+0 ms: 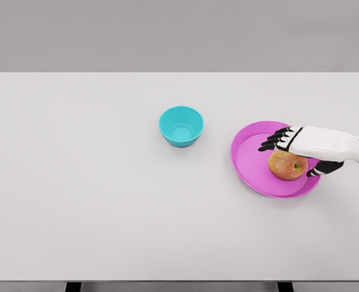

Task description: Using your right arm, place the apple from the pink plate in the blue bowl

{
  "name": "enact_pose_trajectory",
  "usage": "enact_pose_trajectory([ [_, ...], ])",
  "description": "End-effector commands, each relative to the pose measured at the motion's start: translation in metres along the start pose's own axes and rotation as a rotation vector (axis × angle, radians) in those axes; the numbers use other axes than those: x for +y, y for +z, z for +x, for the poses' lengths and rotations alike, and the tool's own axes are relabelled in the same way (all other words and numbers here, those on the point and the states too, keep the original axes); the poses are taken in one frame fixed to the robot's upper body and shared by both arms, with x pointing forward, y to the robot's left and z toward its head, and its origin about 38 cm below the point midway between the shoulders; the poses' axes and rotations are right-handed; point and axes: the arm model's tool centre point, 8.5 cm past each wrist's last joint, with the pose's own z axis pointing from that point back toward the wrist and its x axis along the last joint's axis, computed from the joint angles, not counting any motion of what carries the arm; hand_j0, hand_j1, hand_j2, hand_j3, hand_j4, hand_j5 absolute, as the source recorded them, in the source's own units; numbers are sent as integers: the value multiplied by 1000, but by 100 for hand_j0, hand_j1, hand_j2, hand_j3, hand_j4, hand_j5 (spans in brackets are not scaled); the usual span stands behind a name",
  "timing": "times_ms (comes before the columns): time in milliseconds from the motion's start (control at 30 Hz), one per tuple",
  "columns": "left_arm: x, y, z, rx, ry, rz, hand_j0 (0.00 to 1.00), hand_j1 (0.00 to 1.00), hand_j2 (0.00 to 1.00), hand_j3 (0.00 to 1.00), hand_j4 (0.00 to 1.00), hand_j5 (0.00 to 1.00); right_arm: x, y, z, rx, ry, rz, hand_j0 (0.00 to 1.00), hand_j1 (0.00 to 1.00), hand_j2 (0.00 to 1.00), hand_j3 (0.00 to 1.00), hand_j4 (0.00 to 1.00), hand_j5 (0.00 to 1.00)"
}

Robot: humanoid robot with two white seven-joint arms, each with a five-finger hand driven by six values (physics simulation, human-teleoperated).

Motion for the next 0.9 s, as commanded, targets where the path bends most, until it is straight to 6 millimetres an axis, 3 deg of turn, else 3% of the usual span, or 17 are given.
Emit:
enact_pose_trajectory([
  [0,0,0,0,0,0,0,100,100,100,100,100,100,3,-3,0,-4,-15,1,100,100,100,100,100,100],
  [533,0,0,0,0,0,0,100,100,100,100,100,100,20,-5,-11,19,-58,34,100,100,100,100,100,100],
  [867,0,0,0,0,0,0,100,100,100,100,100,100,16,-17,-17,16,-66,33,100,100,100,100,100,100],
])
